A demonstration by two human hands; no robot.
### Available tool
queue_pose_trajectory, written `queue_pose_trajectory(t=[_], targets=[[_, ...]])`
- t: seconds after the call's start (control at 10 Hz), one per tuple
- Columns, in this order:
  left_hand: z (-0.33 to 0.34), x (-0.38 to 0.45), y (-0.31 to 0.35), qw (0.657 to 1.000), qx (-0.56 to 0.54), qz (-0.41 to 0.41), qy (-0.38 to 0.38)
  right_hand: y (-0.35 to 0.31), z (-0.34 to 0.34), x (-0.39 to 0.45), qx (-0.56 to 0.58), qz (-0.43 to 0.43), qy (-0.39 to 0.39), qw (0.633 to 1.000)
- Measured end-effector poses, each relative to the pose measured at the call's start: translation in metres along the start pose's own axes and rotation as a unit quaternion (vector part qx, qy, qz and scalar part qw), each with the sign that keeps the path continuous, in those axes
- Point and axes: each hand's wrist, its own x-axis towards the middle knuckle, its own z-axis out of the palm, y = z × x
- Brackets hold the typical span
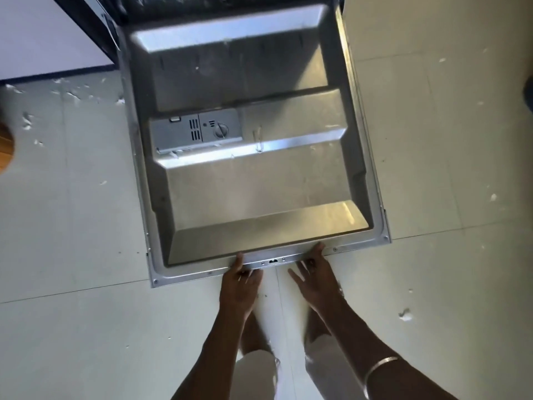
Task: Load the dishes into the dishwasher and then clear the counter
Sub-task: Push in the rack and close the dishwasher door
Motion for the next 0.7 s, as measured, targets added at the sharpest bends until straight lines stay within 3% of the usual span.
queue_pose_trajectory(t=[0.1,0.2,0.4,0.5,0.7], targets=[[-0.005,0.006,-0.009,0.998,-0.064,0.003,-0.013,0.001,-0.001,0.007,0.245,0.030,-0.011,0.969],[-0.005,0.006,-0.012,0.996,-0.087,0.001,-0.022,0.002,-0.008,0.024,0.289,0.017,-0.013,0.957],[-0.008,-0.018,-0.010,0.997,-0.074,0.008,-0.011,-0.012,-0.015,-0.009,0.305,0.047,-0.035,0.950],[-0.005,-0.054,-0.007,0.998,-0.054,0.029,-0.025,-0.029,-0.010,-0.046,0.301,0.056,-0.052,0.950],[0.028,-0.159,0.020,0.999,-0.010,-0.016,-0.033,-0.075,0.004,-0.138,0.304,0.055,-0.050,0.950]])
